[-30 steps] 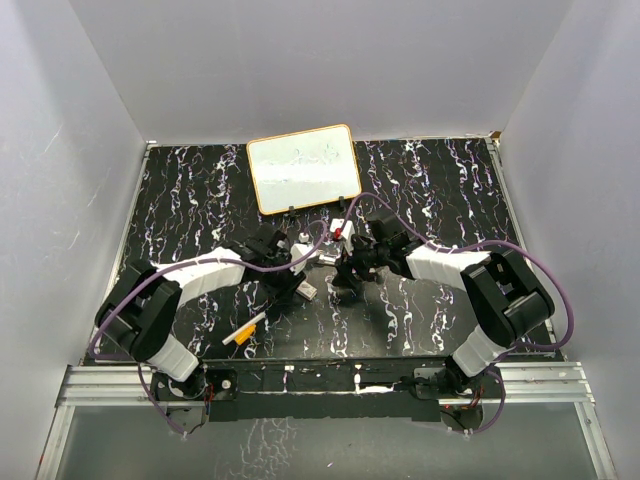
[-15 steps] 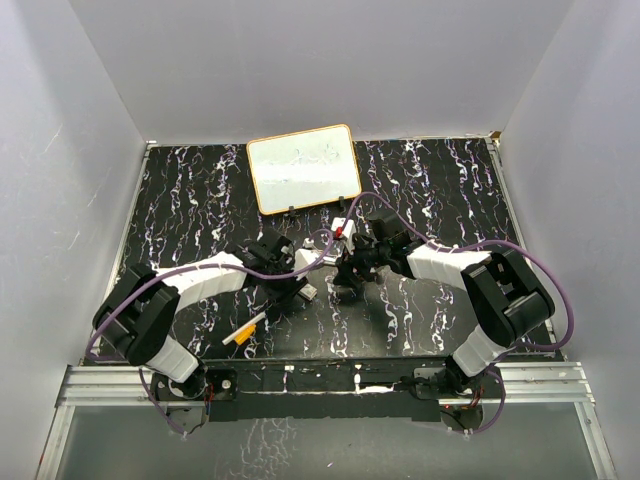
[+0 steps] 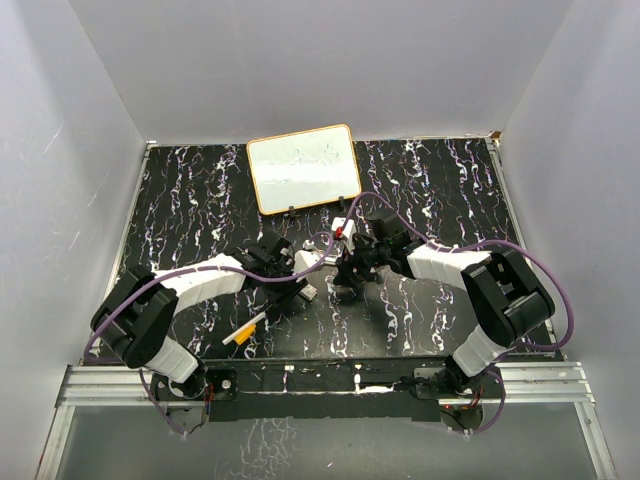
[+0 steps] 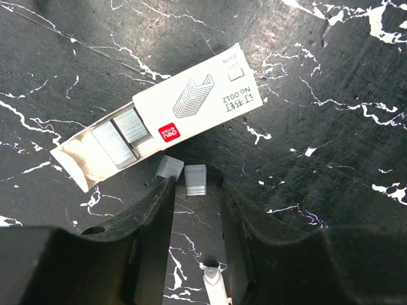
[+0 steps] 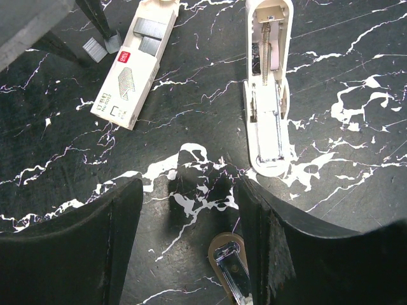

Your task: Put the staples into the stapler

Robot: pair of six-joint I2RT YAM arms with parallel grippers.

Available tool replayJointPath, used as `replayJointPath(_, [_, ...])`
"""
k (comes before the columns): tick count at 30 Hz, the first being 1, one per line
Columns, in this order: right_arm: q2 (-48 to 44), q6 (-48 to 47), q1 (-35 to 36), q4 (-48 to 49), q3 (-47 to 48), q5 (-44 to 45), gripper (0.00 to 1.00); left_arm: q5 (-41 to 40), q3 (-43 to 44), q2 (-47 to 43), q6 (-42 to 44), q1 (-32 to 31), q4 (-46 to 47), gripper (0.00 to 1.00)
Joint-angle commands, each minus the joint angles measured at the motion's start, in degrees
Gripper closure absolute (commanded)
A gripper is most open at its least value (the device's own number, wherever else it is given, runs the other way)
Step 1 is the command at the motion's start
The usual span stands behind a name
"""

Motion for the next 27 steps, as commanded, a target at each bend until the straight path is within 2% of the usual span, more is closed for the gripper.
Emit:
replayJointPath(1, [-1.21, -0.89, -0.45, 1.95, 0.97, -0.48, 0.36, -2.47, -2.18, -0.64, 0.67, -0.19, -4.66, 0.66])
replayJointPath(15, [-0.88, -0.88, -0.43, 1.92, 1.23, -0.39, 0.36, -3.37, -2.54, -1.21, 1.01, -0.54, -4.11, 0.67])
replayJointPath(27, [-1.17, -0.5, -0.43, 2.02, 1.14, -0.77, 0.36, -2.8, -2.0, -1.22, -0.02, -0.81, -3.09, 0.84])
